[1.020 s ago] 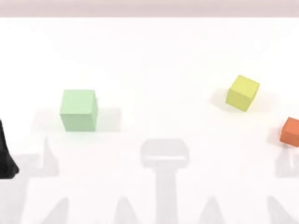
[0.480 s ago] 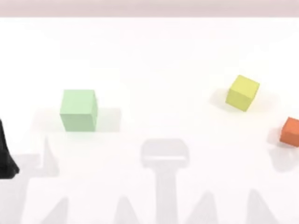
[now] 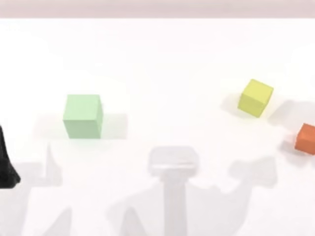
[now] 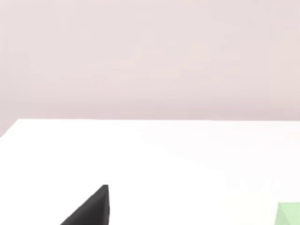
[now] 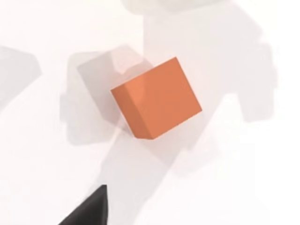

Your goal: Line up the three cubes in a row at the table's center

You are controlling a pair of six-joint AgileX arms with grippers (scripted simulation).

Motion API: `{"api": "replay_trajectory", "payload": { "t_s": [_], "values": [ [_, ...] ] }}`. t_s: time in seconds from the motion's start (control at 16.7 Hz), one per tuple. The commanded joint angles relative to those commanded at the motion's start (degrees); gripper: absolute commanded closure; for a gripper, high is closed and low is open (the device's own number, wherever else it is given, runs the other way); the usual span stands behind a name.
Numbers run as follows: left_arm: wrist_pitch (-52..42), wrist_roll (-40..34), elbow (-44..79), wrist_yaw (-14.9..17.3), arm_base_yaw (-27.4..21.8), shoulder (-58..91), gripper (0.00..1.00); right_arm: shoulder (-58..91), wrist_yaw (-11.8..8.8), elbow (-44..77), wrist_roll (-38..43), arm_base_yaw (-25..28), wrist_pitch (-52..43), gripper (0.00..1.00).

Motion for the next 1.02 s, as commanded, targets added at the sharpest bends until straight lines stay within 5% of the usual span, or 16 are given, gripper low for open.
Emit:
{"api": "replay_trajectory", "payload": {
  "t_s": [0.54,1.02],
  "values": [
    [0.0,0.0,0.0,0.0,0.0,0.0,0.00,36.0,0.0,27.7,-20.3,1.6,-20.5,0.00],
    [0.0,0.0,0.0,0.0,0.0,0.0,0.00,39.8,0.0,31.1,-22.6,1.5,-22.6,0.00]
  ]
}}
